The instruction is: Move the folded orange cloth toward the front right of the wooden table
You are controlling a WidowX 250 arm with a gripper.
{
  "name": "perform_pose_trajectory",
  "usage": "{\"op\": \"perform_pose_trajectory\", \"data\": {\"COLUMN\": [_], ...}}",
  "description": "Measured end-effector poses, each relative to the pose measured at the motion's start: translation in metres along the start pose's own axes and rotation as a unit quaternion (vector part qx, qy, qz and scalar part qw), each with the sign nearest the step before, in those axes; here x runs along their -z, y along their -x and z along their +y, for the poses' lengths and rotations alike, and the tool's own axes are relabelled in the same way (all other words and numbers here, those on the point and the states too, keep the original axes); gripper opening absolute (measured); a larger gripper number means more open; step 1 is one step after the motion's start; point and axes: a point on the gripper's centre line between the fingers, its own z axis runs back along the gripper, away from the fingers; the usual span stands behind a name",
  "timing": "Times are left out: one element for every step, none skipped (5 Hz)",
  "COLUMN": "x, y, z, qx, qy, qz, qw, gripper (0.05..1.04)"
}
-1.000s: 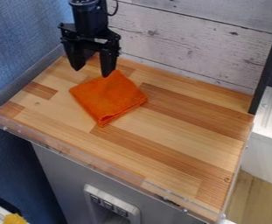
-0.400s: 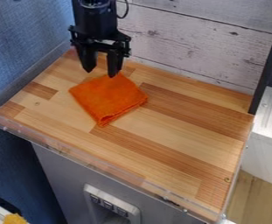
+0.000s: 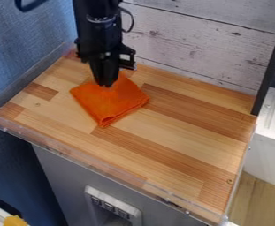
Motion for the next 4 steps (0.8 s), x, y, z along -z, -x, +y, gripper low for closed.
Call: {"op": "perform_pose_trajectory", "data": {"x": [0.014,0.023,0.027,0.035], "y": [0.001,0.003,0.003,0.003], "z": [0.000,-0.001,0.000,0.000], "qx": [-0.005,-0.006,-0.007,-0.008], "qy": [0.001,0.000,-0.003,-0.001], "qz": [0.005,0.002,-0.002,0.003], "qw": [1.0000,1.0000,1.0000,1.0000], "gripper": [0.065,0.060,0.059,0.059]}}
